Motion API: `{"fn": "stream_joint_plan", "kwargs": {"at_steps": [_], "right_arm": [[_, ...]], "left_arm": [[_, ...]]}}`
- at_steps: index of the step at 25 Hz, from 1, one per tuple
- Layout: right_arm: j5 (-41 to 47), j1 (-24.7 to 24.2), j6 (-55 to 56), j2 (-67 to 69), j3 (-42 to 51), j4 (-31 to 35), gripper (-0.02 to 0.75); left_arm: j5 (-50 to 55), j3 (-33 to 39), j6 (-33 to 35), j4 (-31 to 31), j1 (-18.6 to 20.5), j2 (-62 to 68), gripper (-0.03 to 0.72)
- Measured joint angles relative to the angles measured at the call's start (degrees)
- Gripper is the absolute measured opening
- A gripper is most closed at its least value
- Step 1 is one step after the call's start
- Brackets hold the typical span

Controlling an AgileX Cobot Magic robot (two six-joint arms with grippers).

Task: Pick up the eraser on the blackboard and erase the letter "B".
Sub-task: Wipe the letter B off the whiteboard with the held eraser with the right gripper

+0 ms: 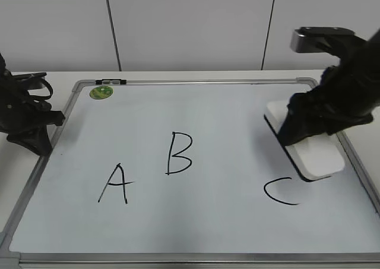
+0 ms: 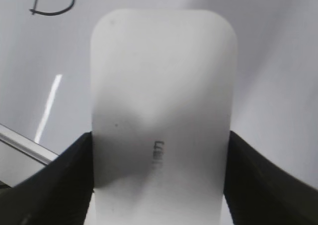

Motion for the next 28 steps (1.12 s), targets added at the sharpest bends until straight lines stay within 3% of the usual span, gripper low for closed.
{"fn": "stream_joint_plan", "kwargs": {"at_steps": [11, 20, 28], "right_arm": [[4.99, 12.57, 4.33, 16.75, -19.25, -3.04, 0.552], [10.47, 14.01, 6.01, 31.77, -35.80, -5.41, 0.552], [10.05, 14.25, 8.32, 38.78, -42.10, -8.89, 0.552]], "left_arm": [[0.00, 0.00, 0.00, -1.06, 0.00, 0.00, 0.010], [0.09, 0.00, 0.00, -1.20, 0.00, 0.00, 0.010], [0.09, 0.00, 0.00, -1.24, 0.00, 0.00, 0.010]]}}
